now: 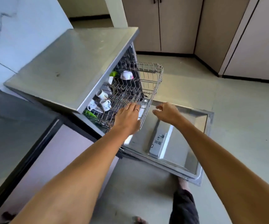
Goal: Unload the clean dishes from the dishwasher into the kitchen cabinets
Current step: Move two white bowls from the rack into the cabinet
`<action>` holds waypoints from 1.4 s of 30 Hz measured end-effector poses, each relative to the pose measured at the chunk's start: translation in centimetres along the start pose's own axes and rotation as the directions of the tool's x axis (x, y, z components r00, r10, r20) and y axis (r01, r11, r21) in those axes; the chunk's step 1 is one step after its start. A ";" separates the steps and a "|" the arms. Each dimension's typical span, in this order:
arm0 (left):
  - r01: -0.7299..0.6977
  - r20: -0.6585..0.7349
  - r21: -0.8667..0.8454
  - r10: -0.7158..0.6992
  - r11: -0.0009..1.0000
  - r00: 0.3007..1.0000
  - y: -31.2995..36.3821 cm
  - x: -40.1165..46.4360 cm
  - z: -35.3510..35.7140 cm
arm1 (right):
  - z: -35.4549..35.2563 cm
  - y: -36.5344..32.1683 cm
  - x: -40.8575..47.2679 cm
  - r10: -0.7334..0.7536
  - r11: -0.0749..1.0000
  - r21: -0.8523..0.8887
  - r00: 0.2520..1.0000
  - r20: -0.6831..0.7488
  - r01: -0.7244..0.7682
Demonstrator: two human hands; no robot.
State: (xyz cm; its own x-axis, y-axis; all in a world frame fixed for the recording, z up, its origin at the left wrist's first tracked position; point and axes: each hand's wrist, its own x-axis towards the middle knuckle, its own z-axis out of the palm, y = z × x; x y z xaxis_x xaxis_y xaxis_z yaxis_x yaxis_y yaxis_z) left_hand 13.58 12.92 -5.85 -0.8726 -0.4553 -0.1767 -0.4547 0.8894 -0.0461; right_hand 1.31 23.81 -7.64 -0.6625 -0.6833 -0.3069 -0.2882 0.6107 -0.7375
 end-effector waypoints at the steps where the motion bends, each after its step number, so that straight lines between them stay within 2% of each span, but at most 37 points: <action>1: 0.008 0.017 -0.010 -0.008 1.000 1.000 0.4 1.0 0.9 | 0.1 0.8 0.7 0.000 1.000 -0.005 1.000 0.013 0.000; 6: 0.147 0.144 -0.109 -0.131 0.983 0.981 2.3 7.5 4.4 | -1.0 5.3 5.3 -0.011 1.000 -0.023 0.983 0.183 0.016; 11: 0.210 0.122 -0.229 -0.186 0.951 0.975 2.8 12.3 5.4 | -3.1 6.6 10.9 -0.078 0.992 -0.085 0.972 0.224 0.099; 16: 0.315 0.082 -0.268 -0.304 0.910 0.949 -0.5 15.3 6.4 | -2.6 4.3 16.7 -0.148 0.972 -0.135 0.947 0.285 0.193; 20: 0.458 0.090 -0.362 -0.458 0.812 0.884 -3.9 16.6 7.9 | -0.1 2.7 20.9 -0.195 0.950 -0.167 0.920 0.341 0.263; 24: 0.517 0.086 -0.327 -0.520 0.791 0.850 -7.4 17.7 10.9 | 3.5 1.6 24.6 -0.212 0.923 -0.225 0.900 0.381 0.313; 27: 0.500 0.008 -0.403 -0.544 0.766 0.839 -11.0 20.5 14.3 | 6.7 1.2 28.6 -0.244 0.897 -0.265 0.895 0.374 0.355; 31: 0.466 -0.126 -0.519 -0.603 0.717 0.788 -15.2 26.7 17.2 | 9.9 0.7 34.6 -0.314 0.854 -0.306 0.886 0.341 0.421; 34: 0.442 -0.225 -0.544 -0.631 0.714 0.743 -18.1 31.0 18.9 | 12.3 0.2 39.9 -0.355 0.846 -0.306 0.889 0.288 0.437; 36: 0.409 -0.284 -0.528 -0.608 0.745 0.741 -19.5 32.9 19.5 | 13.6 -0.3 42.8 -0.347 0.859 -0.313 0.911 0.222 0.404; 39: 0.366 -0.310 -0.587 -0.618 0.722 0.722 -21.3 35.1 19.8 | 15.2 -1.1 46.1 -0.373 0.846 -0.331 0.907 0.195 0.419; 42: 0.376 -0.293 -0.635 -0.660 0.675 0.692 -22.4 37.4 19.7 | 15.7 -2.1 49.3 -0.363 0.889 -0.261 0.927 0.098 0.376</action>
State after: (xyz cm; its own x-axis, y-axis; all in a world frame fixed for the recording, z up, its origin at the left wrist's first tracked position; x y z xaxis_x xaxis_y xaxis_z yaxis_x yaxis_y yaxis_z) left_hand -5.32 -23.25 -30.82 -0.3559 -0.9138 0.1958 -0.7482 0.4041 0.5262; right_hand -19.87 -17.45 -30.63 -0.4419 -0.8939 -0.0752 -0.6860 0.3907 -0.6138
